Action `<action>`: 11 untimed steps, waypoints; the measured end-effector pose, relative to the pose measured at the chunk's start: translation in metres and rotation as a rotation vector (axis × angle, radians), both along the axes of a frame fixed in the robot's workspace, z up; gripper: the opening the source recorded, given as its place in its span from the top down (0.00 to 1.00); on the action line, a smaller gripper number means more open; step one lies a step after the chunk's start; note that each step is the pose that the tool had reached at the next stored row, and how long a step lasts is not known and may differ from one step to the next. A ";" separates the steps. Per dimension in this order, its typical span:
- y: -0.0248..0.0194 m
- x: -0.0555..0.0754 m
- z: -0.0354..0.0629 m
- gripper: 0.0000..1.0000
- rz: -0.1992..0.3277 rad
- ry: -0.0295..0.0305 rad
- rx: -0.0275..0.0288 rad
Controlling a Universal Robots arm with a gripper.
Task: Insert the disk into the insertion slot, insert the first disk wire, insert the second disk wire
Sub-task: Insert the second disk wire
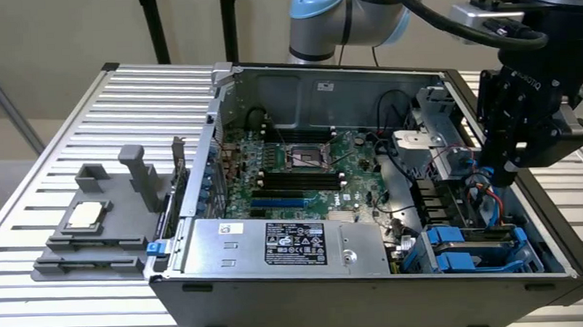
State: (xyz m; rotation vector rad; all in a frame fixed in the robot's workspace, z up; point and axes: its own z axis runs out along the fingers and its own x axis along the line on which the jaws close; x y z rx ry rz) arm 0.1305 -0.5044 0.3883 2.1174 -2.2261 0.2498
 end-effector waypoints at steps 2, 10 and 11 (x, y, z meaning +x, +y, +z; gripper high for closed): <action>0.0020 0.000 0.0000 0.61 0.000 0.0000 -0.0072; 0.0096 0.000 0.0000 0.61 -0.001 0.0000 -0.0312; 0.0103 0.000 0.0001 0.61 -0.001 0.0000 -0.0337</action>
